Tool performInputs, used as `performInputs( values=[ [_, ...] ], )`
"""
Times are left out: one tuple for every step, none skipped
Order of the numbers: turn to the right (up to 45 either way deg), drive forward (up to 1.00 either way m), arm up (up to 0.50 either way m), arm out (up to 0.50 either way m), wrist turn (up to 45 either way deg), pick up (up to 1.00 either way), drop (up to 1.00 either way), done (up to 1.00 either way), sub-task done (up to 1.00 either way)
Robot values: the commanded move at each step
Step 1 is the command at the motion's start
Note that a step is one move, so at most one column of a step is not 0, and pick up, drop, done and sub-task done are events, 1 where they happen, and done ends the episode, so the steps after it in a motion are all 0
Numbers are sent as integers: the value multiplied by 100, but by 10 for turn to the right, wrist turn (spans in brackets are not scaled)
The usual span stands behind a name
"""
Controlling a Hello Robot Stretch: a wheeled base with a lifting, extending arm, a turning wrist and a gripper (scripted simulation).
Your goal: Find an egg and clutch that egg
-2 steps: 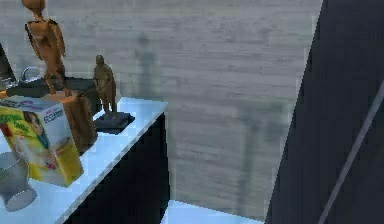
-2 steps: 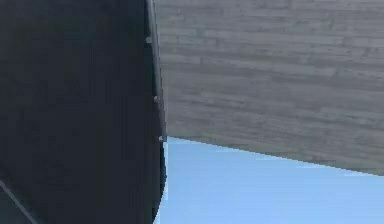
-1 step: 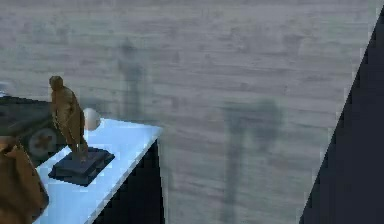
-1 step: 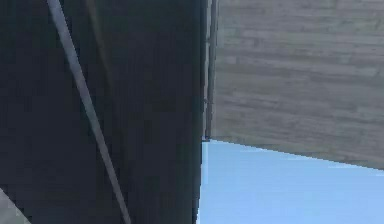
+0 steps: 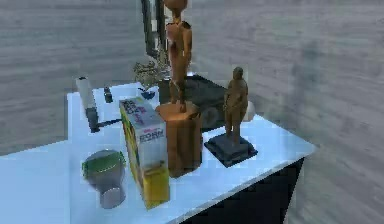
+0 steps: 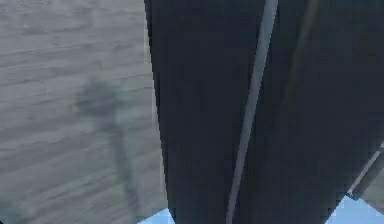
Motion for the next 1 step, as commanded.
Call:
performInputs(
  values=[
    [-450, 0, 0, 0, 0, 0, 0, 0, 0]
  ],
)
